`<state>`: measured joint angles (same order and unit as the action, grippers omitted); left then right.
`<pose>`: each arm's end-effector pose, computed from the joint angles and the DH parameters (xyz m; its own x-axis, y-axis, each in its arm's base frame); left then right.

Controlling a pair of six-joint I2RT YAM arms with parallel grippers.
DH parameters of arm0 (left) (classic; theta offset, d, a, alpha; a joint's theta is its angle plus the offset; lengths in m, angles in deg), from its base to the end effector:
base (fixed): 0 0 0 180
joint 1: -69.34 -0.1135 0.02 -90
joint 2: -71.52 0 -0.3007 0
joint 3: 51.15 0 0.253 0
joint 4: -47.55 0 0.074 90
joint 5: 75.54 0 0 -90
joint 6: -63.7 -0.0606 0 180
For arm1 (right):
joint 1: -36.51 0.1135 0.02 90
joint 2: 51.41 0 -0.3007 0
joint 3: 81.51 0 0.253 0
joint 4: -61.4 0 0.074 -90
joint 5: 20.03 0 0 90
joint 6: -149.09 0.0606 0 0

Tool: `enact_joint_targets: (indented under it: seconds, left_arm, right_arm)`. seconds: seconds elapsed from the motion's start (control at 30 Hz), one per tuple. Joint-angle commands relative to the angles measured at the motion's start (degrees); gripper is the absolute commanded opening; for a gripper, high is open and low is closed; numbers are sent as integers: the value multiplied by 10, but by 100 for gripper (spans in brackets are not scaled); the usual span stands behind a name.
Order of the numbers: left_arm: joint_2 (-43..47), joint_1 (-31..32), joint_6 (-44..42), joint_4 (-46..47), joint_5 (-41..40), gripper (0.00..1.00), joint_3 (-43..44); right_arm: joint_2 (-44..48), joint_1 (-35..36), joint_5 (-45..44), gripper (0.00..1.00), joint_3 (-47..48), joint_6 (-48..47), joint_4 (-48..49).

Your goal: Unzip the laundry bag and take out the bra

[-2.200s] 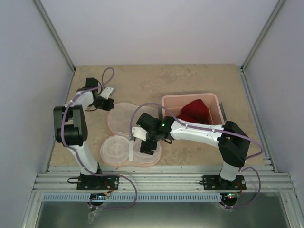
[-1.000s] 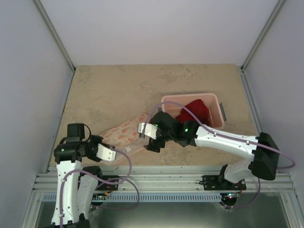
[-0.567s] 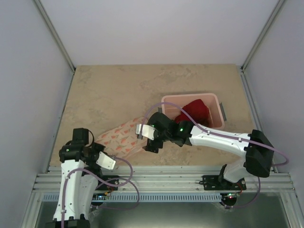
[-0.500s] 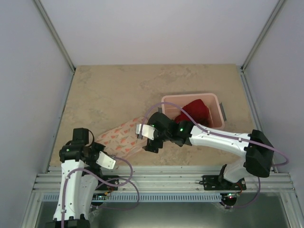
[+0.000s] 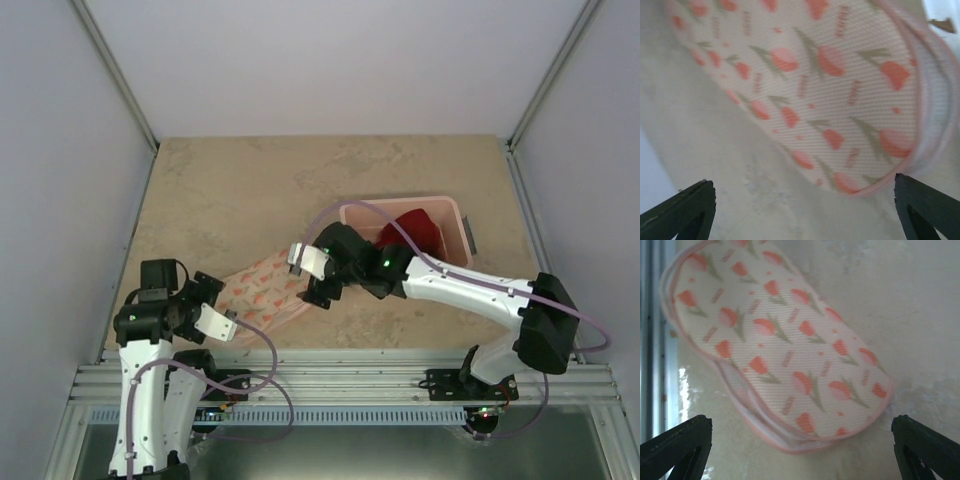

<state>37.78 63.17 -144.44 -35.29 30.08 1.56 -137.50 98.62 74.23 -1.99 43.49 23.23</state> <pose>0.0689 -0.0090 0.2439 0.4337 0.9011 -0.0055 0.7803 -0.3725 0.5024 0.1580 0.3082 0.2899 -0.0735 -0.7121 -0.6982 -0.9613 0.2371 -0.1407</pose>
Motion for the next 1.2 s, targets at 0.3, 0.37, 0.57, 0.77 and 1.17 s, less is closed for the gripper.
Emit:
enact_joint_targets:
  seconds: [0.3,0.37,0.57,0.77,1.17]
  left_arm:
    - [-88,-2,852,418,128,99,66]
    - [-106,-2,982,473,96,99,53]
    - [-118,-14,1250,658,-19,99,-37]
    - [-104,-58,1320,867,-112,99,-182]
    - [-82,-80,1267,1028,-110,99,-314]
  right_arm:
    - [120,-281,35,98,-1,181,80]
    - [153,-354,65,98,-38,210,111]
    - [231,-582,117,98,-139,271,207]
    - [270,-639,-2,98,-260,246,349]
    - [312,-640,-60,98,-409,277,503]
